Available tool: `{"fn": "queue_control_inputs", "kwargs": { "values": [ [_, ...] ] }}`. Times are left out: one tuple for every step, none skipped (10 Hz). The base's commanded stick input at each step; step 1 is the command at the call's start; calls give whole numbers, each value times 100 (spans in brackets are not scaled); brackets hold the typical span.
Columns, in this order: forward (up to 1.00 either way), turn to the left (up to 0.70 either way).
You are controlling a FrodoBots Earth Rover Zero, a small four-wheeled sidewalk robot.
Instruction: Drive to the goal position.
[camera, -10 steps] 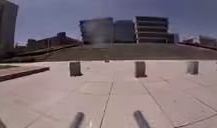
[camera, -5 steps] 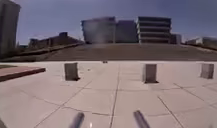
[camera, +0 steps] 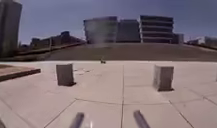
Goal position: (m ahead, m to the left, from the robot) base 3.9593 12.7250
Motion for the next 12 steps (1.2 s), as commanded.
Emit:
{"fn": "queue_control_inputs", "kwargs": {
  "values": [
    [100, 0],
    [100, 0],
    [100, 0],
    [100, 0],
    [100, 0],
    [100, 0],
    [100, 0],
    [100, 0],
    [100, 0],
    [100, 0],
    [100, 0],
    [100, 0]
  ]
}}
